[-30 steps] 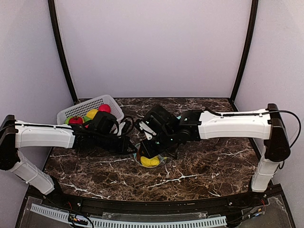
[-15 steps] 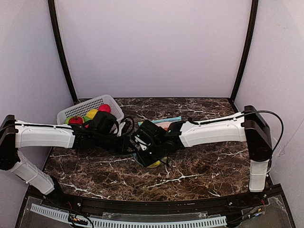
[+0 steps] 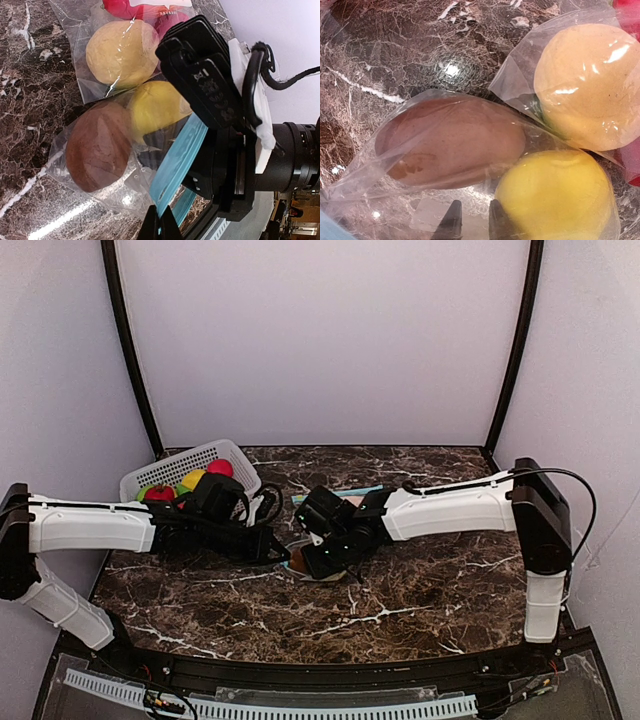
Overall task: Place the food in the zip-top bag and seal the zipper
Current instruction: Adjust the fake fruit in the zipper food storage bag.
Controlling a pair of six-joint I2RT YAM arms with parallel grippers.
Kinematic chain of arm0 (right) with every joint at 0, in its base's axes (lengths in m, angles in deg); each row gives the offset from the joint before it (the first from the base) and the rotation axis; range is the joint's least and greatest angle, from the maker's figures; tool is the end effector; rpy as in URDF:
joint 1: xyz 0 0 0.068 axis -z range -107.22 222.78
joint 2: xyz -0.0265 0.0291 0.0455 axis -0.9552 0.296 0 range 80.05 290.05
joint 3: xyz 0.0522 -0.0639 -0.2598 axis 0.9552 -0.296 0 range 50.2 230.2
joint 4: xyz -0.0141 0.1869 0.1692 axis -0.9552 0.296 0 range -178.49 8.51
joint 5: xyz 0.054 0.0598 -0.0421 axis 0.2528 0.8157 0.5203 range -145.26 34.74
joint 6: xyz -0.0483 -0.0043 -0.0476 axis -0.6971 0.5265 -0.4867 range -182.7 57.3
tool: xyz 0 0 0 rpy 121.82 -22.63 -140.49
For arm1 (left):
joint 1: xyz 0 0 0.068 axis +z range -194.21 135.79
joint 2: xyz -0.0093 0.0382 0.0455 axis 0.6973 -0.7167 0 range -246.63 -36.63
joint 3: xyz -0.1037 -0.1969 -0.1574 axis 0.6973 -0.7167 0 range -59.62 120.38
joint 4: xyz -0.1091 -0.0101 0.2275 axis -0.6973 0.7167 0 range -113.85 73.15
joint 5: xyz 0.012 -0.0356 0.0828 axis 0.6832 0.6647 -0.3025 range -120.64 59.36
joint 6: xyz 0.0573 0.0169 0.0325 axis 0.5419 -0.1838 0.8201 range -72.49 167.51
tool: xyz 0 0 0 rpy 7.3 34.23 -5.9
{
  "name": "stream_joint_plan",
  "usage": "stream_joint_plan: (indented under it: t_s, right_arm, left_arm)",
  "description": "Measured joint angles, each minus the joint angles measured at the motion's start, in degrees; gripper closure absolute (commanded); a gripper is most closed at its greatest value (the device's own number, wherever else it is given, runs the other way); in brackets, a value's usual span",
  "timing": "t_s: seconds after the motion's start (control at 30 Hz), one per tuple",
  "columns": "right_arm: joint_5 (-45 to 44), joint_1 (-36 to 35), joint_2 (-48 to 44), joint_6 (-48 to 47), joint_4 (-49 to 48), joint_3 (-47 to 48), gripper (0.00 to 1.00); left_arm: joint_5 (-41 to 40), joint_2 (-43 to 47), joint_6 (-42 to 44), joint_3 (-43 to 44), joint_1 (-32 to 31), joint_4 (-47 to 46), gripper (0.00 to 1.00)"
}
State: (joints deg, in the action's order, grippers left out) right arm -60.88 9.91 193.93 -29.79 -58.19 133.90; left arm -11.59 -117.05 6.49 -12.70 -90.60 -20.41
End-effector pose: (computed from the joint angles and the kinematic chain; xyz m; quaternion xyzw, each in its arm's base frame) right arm 0.1978 0.3747 0.1765 -0.2377 0.9362 0.1569 0.2058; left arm 0.1980 -0.2337 0.2181 0.1151 0.8780 -0.4113 0.2161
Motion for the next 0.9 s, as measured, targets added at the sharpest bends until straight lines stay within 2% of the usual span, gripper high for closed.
stream_joint_plan:
  t_s: [0.13,0.3,0.4,0.5,0.67,0.9]
  right_arm:
    - [0.3,0.3,-0.1,0.2,0.0,0.0,0.77]
    - [4.4,0.3,-3.5,-1.8,0.1,-0.5,0.52]
    - [8.5,0.3,-8.7,-3.7,-0.8,-1.7,0.44]
    - [11.7,0.3,-16.0,-5.1,-1.9,-3.3,0.42]
    - [12.7,1.6,-26.2,-7.4,-4.7,-9.1,0.44]
    - [14.0,7.7,-31.5,-11.5,-10.9,-27.7,0.52]
  left_arm:
    - [0.0,0.2,-0.2,0.0,0.0,0.0,0.99]
    - [0.0,0.6,-0.2,0.0,0.0,-0.1,0.99]
    - [-0.1,0.6,-0.2,0.0,0.0,-0.1,0.99]
    - [-0.5,0.6,-0.2,0.0,0.0,0.0,0.99]
    - [-0.9,0.6,0.2,0.0,0.1,0.1,0.99]
    - [-0.7,0.5,1.4,0.0,1.0,0.4,0.99]
